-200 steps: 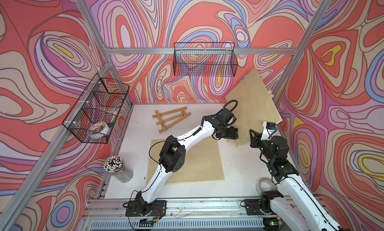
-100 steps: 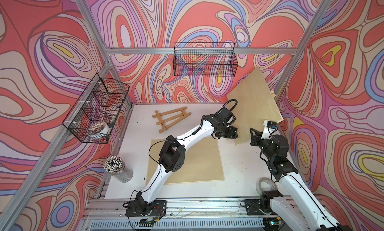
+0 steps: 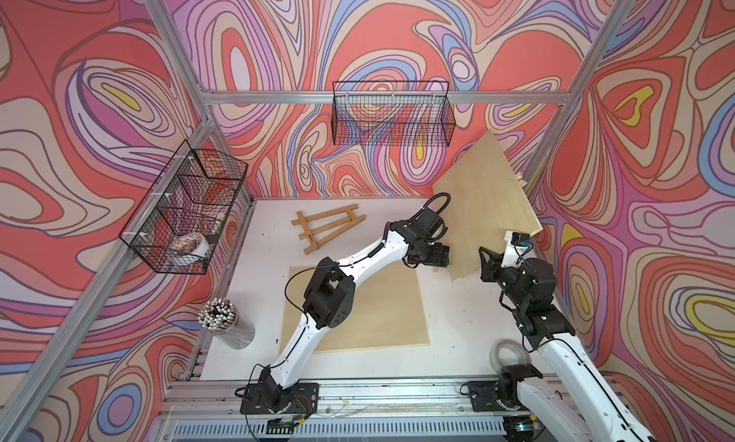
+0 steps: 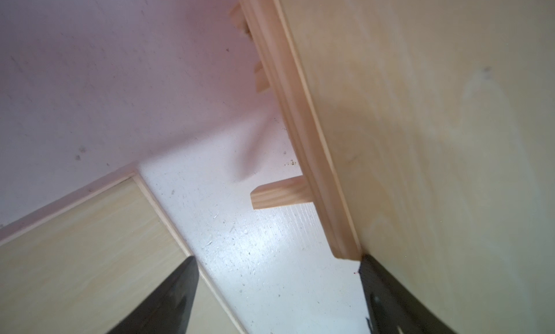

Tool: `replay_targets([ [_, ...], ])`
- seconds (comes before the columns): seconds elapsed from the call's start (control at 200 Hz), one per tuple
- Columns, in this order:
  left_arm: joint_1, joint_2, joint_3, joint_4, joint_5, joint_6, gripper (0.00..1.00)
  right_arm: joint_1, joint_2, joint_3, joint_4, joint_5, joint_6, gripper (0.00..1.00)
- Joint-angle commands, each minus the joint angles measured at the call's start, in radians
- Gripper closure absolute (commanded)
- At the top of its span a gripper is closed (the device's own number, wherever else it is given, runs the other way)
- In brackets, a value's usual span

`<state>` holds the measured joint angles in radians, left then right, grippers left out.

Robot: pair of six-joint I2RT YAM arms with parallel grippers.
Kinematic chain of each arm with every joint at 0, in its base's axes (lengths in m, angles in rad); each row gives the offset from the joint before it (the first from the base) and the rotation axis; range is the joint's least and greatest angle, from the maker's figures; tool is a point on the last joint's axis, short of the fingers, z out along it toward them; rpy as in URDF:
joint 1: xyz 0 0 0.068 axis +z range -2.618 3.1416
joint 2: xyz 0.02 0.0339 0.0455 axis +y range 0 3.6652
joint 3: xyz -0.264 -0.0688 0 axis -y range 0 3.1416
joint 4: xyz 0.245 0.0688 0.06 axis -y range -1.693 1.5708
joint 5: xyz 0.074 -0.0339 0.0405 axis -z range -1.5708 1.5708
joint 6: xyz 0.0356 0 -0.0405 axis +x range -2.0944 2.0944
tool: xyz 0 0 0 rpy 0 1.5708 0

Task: Disassemble the easel
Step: Pick up the drawing board from the easel.

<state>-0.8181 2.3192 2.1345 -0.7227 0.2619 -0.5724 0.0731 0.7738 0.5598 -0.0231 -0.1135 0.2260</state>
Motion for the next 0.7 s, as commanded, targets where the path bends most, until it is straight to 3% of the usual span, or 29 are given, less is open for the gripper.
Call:
replay_targets([
  [0.0, 0.012, -0.054, -0.031, 0.009, -0.024, -0.005, 0.14, 0.005, -0.029, 0.096, 0.163, -0.027, 0.018, 1.0],
  [0.696, 0.028, -0.061, -0.098, 0.067, -0.023, -0.011, 0.14, 0.007, 0.007, 0.294, 0.147, 0.0, -0.098, 1.0],
])
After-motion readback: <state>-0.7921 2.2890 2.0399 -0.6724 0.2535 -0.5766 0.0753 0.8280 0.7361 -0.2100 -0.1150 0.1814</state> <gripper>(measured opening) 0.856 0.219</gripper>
